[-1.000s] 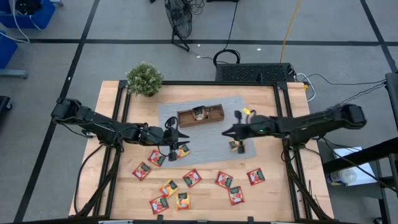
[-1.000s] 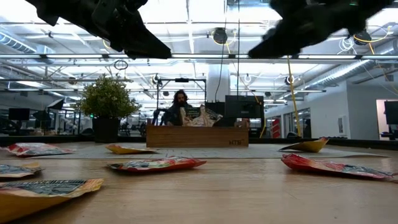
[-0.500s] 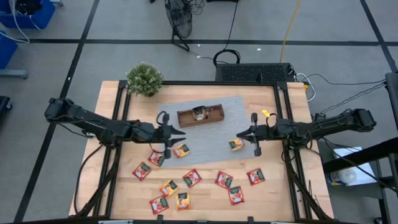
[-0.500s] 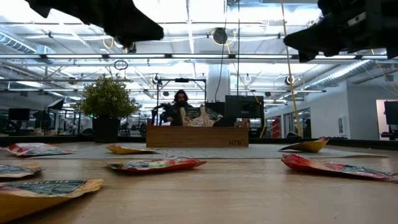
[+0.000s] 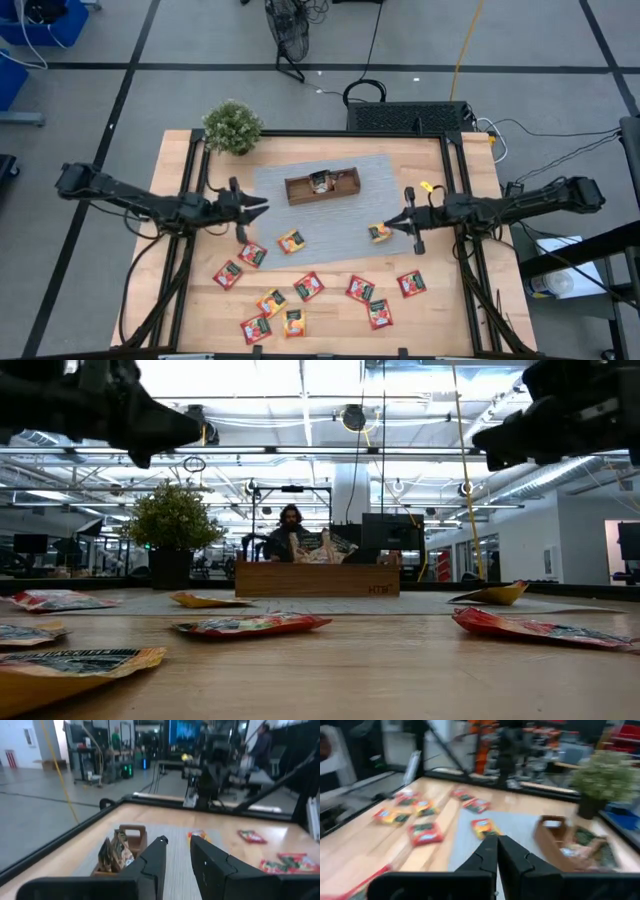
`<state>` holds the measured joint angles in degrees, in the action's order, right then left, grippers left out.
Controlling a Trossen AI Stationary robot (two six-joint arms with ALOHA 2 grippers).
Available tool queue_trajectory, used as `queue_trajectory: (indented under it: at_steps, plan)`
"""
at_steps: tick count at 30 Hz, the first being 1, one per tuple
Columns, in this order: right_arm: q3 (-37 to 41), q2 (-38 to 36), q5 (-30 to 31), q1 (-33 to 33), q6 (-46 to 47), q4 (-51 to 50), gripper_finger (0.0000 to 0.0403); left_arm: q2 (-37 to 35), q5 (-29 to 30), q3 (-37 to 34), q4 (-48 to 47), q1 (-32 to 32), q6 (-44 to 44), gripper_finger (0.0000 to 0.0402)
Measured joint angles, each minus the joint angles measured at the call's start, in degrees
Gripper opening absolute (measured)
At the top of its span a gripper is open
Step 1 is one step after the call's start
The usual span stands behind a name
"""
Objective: Pick & Place Tea
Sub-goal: Put the yellow tea bag into the right section of the wooden organizer
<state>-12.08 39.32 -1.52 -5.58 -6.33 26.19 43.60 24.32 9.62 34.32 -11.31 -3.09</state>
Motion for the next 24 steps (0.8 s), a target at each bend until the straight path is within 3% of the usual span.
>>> queue_trajectory:
  at_steps: [3,6,10,13,18,22,24]
  plan:
    - [-0.6,0.7,0.2,-1.9,-0.2,-2.8,0.0024,-2.7,0.0,-2.7,2.5,0.0,-0.5,0.0093]
    - [-2.8,2.4,3.0,-5.2,0.9,-8.9,0.0071,-3.6,0.0,-3.5,3.0,0.0,-0.5,0.0093]
    - [-6.6,7.3,9.7,-10.3,2.7,-18.2,0.0142,-3.2,0.1,-3.6,2.9,0.0,-0.2,0.0093]
    - [-10.0,12.6,17.4,-13.6,4.7,-26.3,0.0172,-3.0,-0.1,-3.6,2.6,0.0,-0.1,0.0093]
    - [-16.5,23.3,22.7,-15.2,8.9,-37.5,0.0179,-3.0,-0.3,-3.6,2.8,0.0,-0.4,0.0093]
    - [-22.9,30.1,22.7,-13.7,13.9,-48.5,0.0163,-3.0,-0.3,-3.6,2.8,0.0,-0.4,0.0093]
    - [-25.6,32.1,25.9,-12.5,14.2,-53.8,0.0151,-3.0,-0.3,-3.6,2.8,0.0,-0.4,0.0093]
